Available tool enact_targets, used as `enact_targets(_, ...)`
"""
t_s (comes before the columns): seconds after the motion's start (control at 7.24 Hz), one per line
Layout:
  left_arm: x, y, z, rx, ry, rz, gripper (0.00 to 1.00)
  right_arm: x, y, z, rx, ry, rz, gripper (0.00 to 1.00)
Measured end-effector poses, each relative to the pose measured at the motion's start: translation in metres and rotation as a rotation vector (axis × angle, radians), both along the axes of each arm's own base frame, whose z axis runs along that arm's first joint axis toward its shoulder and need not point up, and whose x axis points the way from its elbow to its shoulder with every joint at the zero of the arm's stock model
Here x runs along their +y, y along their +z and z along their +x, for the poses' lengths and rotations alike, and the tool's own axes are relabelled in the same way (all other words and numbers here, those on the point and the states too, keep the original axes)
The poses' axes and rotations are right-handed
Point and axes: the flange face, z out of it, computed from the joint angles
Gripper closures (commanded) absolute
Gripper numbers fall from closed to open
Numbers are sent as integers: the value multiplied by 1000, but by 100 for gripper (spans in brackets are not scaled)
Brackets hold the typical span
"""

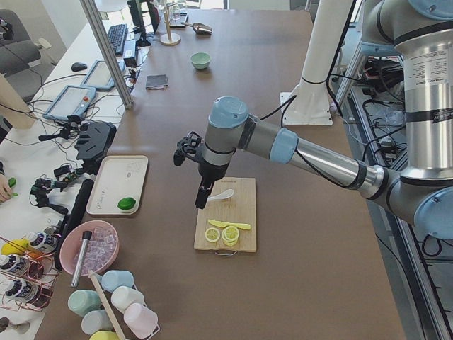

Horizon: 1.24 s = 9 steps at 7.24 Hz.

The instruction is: Place spoon in bowl

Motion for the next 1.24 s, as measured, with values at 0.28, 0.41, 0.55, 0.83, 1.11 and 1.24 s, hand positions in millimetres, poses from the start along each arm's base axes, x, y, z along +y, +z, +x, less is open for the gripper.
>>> enact_targets(0.28,-14,2,5,53,10,50,2,-36,-42,-64,-83,64,-151,1)
enact_targets(0.41,-17,6,6,62,15,73,2,-54,-60,-115,-80,113,-209,1)
enact_targets(0.55,-20,10,8,84,9,72,2,-70,-72,-177,-48,157,-232,2)
enact_targets(0.83,-21,20,13,144,-15,92,1,-96,-66,-279,18,201,-232,6)
enact_targets(1.11,-19,40,23,163,2,146,1,-110,-22,-327,1,232,-227,17)
enact_targets(1.24,-19,43,26,167,7,152,2,-107,-7,-343,-21,253,-239,34)
